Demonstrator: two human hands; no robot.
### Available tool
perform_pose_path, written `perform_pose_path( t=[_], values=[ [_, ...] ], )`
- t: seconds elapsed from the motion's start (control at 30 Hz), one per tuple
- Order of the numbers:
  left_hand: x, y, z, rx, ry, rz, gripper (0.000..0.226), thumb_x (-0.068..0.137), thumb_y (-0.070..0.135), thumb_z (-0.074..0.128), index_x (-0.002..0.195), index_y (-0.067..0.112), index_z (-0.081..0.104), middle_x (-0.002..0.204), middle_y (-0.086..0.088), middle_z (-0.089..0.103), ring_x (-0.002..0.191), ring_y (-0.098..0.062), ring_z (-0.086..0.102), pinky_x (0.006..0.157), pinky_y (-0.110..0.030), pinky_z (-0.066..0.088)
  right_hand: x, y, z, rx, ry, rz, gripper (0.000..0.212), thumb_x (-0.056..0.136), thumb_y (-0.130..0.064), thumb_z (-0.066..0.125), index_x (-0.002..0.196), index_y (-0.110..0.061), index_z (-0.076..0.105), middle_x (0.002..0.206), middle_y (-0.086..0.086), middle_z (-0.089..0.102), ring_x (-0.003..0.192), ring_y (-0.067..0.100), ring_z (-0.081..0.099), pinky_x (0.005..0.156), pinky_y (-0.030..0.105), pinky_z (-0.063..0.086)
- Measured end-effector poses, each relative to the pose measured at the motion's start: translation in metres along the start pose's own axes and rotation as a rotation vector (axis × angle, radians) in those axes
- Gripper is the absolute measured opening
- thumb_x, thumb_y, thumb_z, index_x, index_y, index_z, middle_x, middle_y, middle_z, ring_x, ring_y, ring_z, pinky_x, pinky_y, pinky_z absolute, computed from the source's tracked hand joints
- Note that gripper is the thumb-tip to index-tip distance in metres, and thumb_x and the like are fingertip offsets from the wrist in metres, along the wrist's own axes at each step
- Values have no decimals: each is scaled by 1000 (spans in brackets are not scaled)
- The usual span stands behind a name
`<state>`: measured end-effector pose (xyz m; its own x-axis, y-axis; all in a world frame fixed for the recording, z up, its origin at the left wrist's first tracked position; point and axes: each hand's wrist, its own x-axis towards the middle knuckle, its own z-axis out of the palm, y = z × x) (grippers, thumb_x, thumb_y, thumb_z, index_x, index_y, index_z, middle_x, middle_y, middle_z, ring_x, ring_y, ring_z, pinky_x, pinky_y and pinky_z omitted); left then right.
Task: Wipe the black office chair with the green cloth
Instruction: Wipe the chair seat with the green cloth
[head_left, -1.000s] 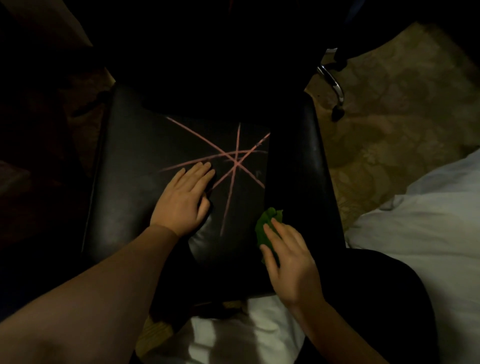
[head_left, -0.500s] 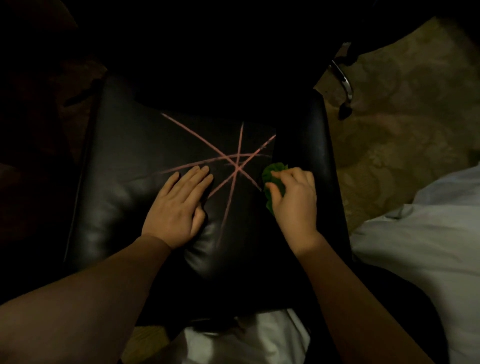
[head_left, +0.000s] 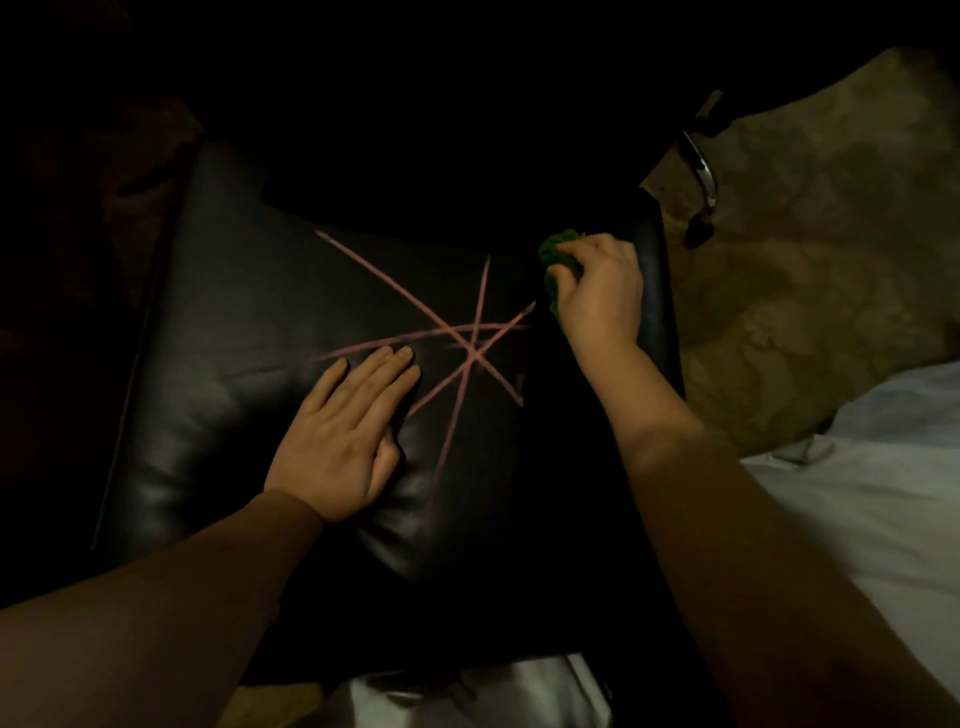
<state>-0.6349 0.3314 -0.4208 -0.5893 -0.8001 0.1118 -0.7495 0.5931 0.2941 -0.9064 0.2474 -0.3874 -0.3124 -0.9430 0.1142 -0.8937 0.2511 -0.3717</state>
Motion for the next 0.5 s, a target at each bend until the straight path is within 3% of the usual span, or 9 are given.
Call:
perform_pose_path(
  t=[0.17,0.27,0.37,0.5],
  values=[
    [-1,-2,2,7,16,3,63,80,20,39,140,4,50,150,-12,42,139,-23,37,114,-46,26,25,-5,-4,-126,3,-31,38,95,-25,55,132,-19,56,131,3,55,127,22,42,108,37,30],
    [-1,-2,2,5,17,6,63,80,21,39,140,5,49,150,-11,42,140,-22,35,114,-45,26,27,-6,-5,-28,40,-113,49,91,-17,59,139,-14,47,140,4,49,133,20,40,117,38,21],
    [-1,-3,2,5,22,12,63,80,21,40,140,4,49,150,-12,42,140,-22,35,114,-46,26,19,-3,2,155,-19,-116,41,94,-8,53,135,-5,52,139,10,51,132,22,44,112,24,28],
    [0,-2,1,8,10,13,63,80,22,39,139,4,50,150,-12,42,139,-24,37,113,-47,27,20,-3,4,149,-46,-121,36,93,-5,51,127,-6,60,129,10,59,121,23,53,103,22,36]
  ],
)
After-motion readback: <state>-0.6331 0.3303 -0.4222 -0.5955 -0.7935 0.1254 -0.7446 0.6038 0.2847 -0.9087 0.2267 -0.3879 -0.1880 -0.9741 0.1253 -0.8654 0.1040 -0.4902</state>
